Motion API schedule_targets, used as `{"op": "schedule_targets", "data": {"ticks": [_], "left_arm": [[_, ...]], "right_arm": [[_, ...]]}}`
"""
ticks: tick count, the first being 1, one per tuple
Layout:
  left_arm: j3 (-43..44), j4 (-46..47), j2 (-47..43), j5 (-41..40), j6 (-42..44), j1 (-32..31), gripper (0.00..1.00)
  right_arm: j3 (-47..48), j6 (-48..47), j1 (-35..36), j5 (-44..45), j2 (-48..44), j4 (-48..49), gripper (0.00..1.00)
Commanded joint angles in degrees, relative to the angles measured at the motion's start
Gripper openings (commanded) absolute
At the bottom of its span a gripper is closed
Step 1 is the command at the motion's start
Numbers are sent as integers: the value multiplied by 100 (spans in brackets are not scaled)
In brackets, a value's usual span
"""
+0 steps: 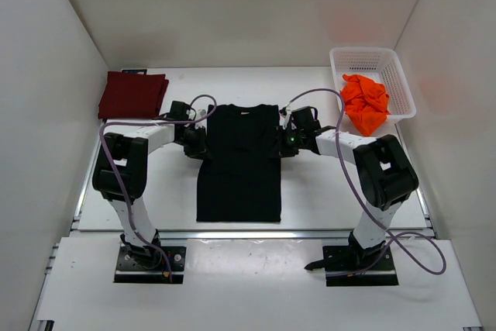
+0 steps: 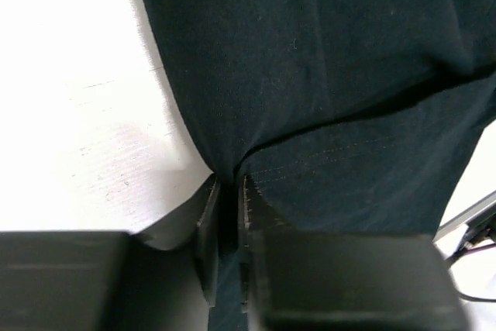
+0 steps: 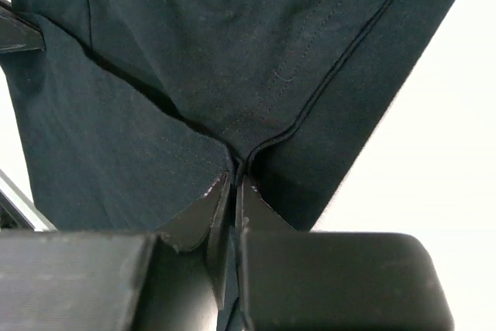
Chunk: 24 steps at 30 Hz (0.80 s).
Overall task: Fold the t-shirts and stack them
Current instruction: Grab one side of the 2/3 rectangular tshirt with both arms
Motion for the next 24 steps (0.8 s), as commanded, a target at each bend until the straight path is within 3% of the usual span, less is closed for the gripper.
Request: {"op": "schedule_targets", "data": {"ticks": [1,5,11,14,19,21,23,24], "left_arm": [[236,-145,-246,155,9,59,18],[368,-294,-510,304,140,-12,9],[543,-374,-853,541,158,-214,9],[605,-356,-836,393,237,-398,10],[763,-233,-493,41,263,-250,11],[860,-181,-370,-117,342,-205,13],[922,-171,-309,-354,474,-197,16],[904,-198,-282,-459,501,-240,20]], "right_arm": [[144,-33,-37,-122,-137,209,1],[-224,37,-115,27,-716,191,0],[-901,63,-151,519,-1763,384,0],[-1078,116,-300,493,-1835,490,0],[-587,-182,-459,64,-1106,455,1],[-192,-227,-520,106,-711,228,5],[-7,-279,-547,159,-482,148,27],[107,-340,-607,150,-377,130,33]]}}
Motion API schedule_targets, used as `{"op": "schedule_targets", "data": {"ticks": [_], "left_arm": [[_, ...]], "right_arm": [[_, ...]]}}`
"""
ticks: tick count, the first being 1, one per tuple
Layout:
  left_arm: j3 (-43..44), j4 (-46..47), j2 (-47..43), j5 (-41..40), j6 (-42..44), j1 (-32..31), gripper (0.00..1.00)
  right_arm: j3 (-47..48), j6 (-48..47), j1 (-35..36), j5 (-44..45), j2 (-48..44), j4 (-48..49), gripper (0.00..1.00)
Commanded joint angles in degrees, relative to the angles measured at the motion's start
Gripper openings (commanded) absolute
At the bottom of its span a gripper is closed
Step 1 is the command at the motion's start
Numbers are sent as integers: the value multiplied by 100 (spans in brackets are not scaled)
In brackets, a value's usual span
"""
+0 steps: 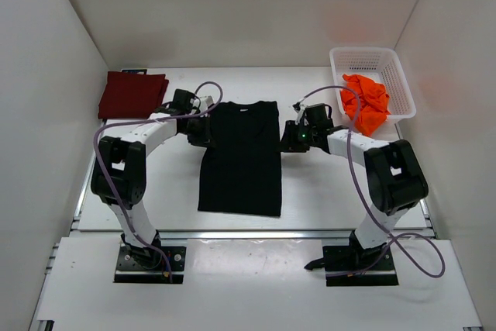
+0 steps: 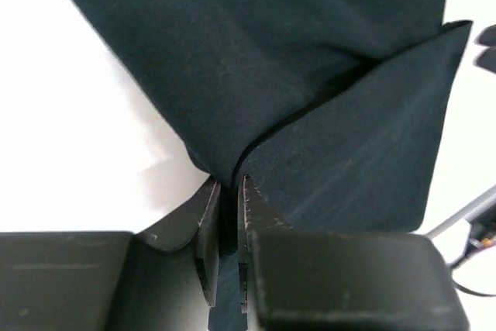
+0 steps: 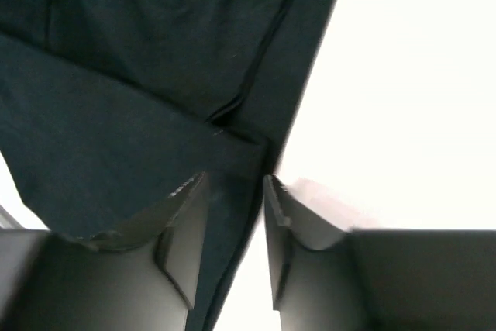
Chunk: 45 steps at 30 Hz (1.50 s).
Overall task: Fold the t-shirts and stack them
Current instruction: Grab one side of the 2/3 rectangular tshirt with both arms
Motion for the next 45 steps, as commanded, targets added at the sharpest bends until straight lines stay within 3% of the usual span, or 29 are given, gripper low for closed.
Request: {"op": "schedule_targets", "data": {"ticks": [1,2,3,5,7,9,14,19,22,25,32,37,45], "left_arm": [[196,150,18,-486,213,31,29],[196,71,-8,-678,221,65,37],[144,62,-70,-880,239,14,56],[64,-96,-210,-1170,265,31,81],[-6,-237,-482,-1427,370,48,89],[-234,-395,-842,-1664,371,92,91],[-1471,-640,-2431,-1656,783,-4,91],[-2386,-1150,-3295,-884,662,-356,89],[-2379,-1178,-3261,-910,362,-164,83],[-2641,-1221,-3015,239,11,267,81],[-3618,-950,-3296,217,-525,-144,78],[-3601,-783,-2708,41,-711,-180,55],[-3090,-589,-1828,-39,-667,-382,59]], "right_arm": [[523,-293,-73,8,162,-14,34],[577,-371,-64,-35,206,-84,36],[690,-364,-98,-27,250,-181,38],[788,-250,-230,-27,145,-322,39],[622,-144,-274,-1,-170,-532,40],[333,-178,-205,165,-557,-804,40],[-993,110,769,693,-1962,-1446,40],[-2109,1444,1166,598,-2877,-1369,37],[-2472,1789,1447,535,-3054,-1106,37],[-2569,2053,1667,466,-2914,-877,36],[-2692,2492,1940,351,-2650,-543,36],[-2648,2537,2055,360,-2413,-612,35],[-2605,2564,1975,360,-2264,-683,34]]}}
